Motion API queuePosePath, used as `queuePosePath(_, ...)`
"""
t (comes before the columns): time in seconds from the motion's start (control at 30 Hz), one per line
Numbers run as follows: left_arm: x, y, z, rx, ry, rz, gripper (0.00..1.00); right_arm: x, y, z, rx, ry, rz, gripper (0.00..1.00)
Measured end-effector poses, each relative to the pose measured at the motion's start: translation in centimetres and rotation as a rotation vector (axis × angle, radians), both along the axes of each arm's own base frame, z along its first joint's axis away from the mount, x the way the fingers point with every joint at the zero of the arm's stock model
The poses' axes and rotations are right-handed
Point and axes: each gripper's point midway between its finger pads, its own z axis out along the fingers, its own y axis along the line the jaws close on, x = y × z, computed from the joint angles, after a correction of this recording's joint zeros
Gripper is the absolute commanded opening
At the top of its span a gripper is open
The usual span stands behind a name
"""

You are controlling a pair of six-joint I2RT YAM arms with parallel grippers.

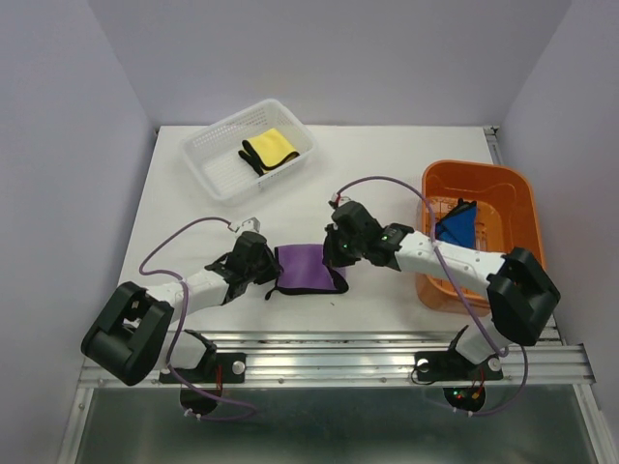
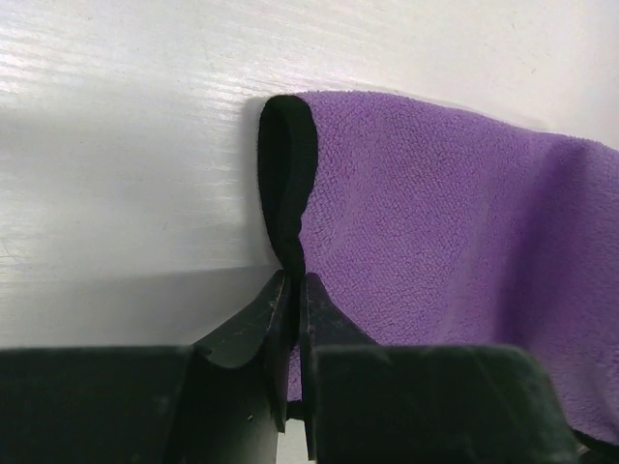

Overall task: Fold and stack the towels
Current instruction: Fold the towel

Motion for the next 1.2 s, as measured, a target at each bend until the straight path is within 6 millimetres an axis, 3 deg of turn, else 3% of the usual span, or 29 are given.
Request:
queuePosePath(0.17, 0.0, 0.0, 0.0, -0.002, 0.001, -0.002, 0.0, -0.3, 3.9, -1.3, 0.03, 0.029, 0.047, 0.01)
queuePosePath(0.47, -0.3, 0.1, -0.2, -0.005, 0.002, 0.0, 0.0, 0.1, 8.5, -3.0, 0.085, 0.074, 0.039, 0.01)
queuePosePath(0.9, -0.6, 0.2, 0.0, -0.016, -0.002, 0.0, 0.0, 1.0, 11.0, -3.8, 0.154, 0.113, -0.021, 0.01)
queuePosePath(1.07, -0.7, 0.0, 0.1, -0.026, 0.0, -0.004, 0.07, 1.1, 11.3, -4.8, 0.148, 0.13, -0.036, 0.03)
queuePosePath(1.2, -0.8, 0.0, 0.4, -0.035, -0.007, -0.003, 0.2, 1.1, 11.5, -5.5, 0.139, 0.141, -0.04, 0.06)
